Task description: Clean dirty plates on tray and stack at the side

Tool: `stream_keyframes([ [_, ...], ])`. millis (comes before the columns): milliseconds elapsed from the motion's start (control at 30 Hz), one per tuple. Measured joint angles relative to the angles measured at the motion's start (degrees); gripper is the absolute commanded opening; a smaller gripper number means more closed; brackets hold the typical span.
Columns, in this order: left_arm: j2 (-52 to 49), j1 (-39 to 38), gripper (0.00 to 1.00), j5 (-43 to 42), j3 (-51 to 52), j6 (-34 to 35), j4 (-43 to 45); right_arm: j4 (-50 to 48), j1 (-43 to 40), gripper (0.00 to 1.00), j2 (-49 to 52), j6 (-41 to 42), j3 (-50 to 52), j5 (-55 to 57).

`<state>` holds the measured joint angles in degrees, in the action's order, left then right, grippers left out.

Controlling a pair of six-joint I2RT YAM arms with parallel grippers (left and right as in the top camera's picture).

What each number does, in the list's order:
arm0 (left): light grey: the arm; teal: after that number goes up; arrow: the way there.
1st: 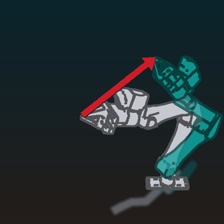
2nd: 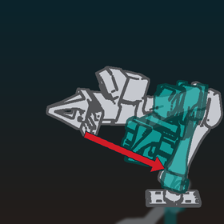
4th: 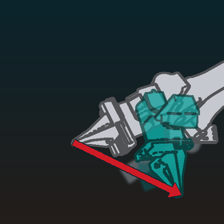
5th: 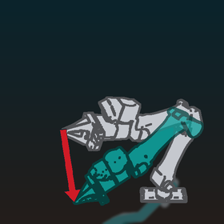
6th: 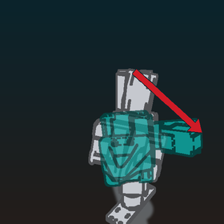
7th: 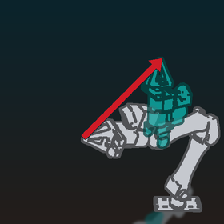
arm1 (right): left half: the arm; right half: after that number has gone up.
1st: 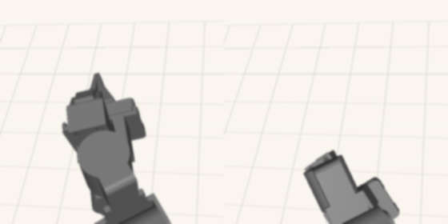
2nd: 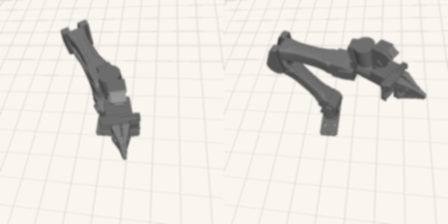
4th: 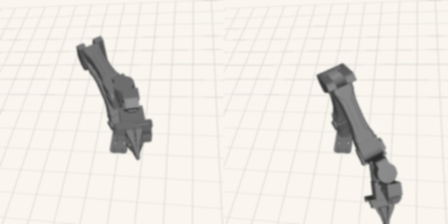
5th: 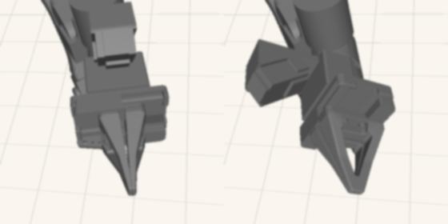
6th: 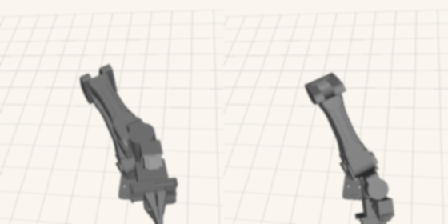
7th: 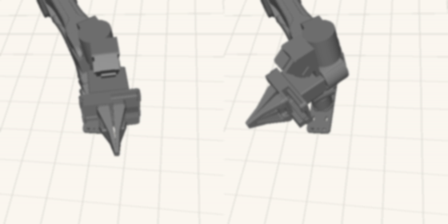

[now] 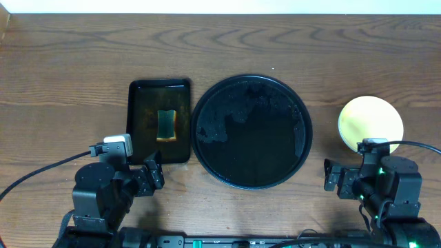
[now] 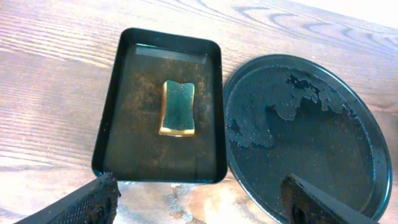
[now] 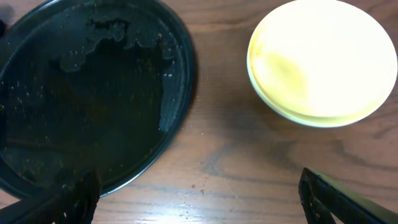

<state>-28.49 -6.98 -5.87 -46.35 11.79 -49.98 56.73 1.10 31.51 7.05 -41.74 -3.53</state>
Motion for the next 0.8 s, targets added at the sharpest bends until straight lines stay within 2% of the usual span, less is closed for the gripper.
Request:
stream_keyframes([
  [133,0.0,0.0,0.84,-0.02,0.0,0.0,0.0,-4.74,0.46,0.99,-4.26,-1.95,0.87,0.35],
  [267,0.0,0.0,0.84,-0.02,0.02,0.0,-0.07,-14.51,2.86,0.99,-13.0,-4.11,5.33,0.35],
  [533,0.0,0.0,0.84,-0.02,0.04,0.0,-0.13,-38.66,4.39,0.99,-28.85,-5.05,23.37,-0.11],
  [800,0.0,0.0,0.84,-0.02,0.07,0.0,-0.13,-59.36,4.39,0.99,-30.84,-5.44,37.24,-0.07],
])
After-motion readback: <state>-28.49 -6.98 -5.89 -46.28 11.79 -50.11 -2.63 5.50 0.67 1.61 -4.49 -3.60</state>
